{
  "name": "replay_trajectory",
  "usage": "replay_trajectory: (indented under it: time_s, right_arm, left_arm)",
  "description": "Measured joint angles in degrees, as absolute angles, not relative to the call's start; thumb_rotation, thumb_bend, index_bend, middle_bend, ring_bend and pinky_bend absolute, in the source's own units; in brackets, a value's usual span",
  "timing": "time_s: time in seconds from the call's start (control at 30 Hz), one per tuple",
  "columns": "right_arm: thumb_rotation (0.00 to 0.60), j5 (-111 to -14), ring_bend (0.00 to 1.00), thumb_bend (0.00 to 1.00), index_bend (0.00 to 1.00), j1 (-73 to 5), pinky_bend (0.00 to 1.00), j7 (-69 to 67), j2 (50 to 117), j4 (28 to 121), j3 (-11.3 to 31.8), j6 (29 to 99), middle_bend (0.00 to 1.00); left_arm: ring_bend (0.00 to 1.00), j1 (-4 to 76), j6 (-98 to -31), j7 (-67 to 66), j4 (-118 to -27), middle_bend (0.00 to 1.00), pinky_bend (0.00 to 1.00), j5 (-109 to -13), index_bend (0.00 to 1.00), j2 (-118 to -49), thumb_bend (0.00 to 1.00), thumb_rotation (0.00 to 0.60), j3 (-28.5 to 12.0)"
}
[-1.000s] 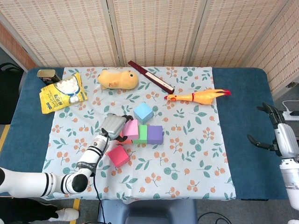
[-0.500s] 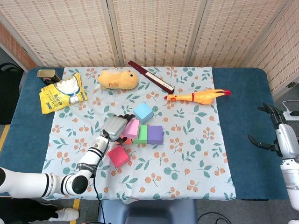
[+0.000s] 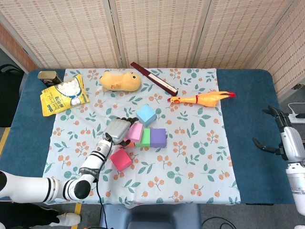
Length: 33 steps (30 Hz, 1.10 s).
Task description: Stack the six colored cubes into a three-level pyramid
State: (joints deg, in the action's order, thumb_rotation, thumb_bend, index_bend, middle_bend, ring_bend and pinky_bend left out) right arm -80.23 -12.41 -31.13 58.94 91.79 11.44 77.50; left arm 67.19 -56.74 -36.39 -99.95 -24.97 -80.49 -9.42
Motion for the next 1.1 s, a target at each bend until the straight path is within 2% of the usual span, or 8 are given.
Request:
replay_trajectory:
  time_s: [0.33, 1.1]
  right_arm:
    - [0.6, -80.5, 0.0, 0.15, 0.0, -12.4, 0.0, -31.4, 58.9, 91.7, 11.4, 77.6, 0.14]
    - [0.6, -80.3, 0.0, 0.15, 0.0, -12.2, 0.0, -31.6, 58.7, 91.6, 11.4, 77.5, 0.14]
  left_arm:
    - [0.32, 66.9, -58.2, -35.9, -100.5, 0.31, 0.31, -24.2, 0.25, -80.8, 0.32, 0.6, -10.5]
    - [0.33, 66.7, -62.2, -38.1, -101.0, 0.32, 0.35, -22.0, 0.23, -82.4, 0.32, 0.6, -11.8]
